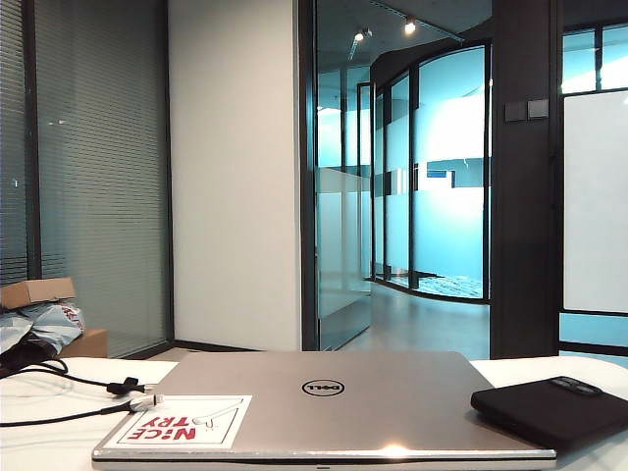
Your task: Pick up the charging cable and the phone, plug the charging cable into the charging port on the phone, and finally place them back on the table.
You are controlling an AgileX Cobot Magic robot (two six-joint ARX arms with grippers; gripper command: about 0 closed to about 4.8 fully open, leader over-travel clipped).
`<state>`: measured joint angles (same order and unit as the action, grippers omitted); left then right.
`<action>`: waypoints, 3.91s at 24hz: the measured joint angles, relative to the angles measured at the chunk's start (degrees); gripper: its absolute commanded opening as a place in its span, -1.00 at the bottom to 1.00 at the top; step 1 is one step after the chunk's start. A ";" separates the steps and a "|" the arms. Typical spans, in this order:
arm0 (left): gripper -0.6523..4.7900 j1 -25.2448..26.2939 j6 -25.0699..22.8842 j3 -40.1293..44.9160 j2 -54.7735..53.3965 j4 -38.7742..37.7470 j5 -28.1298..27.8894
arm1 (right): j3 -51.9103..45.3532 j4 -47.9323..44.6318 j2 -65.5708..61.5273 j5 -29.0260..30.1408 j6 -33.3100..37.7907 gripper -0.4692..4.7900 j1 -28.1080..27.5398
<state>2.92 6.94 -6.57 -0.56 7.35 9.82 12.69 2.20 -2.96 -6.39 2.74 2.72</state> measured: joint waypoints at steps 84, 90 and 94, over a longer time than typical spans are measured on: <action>0.51 -18.69 -56.24 -11.47 -80.30 17.77 -0.17 | 19.21 10.64 -27.47 14.97 -3.87 -0.83 41.24; 0.51 -15.52 -56.33 -13.51 -82.68 18.64 -0.35 | 19.21 10.62 -27.50 14.99 -3.87 -0.83 41.24; 0.51 -15.56 -57.51 -13.77 -84.41 18.80 -0.35 | 19.21 10.64 -27.50 14.97 -3.87 -0.83 41.24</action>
<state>-12.64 -50.57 -20.34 -84.97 26.15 9.48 31.90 12.84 -30.46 8.58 -1.13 43.97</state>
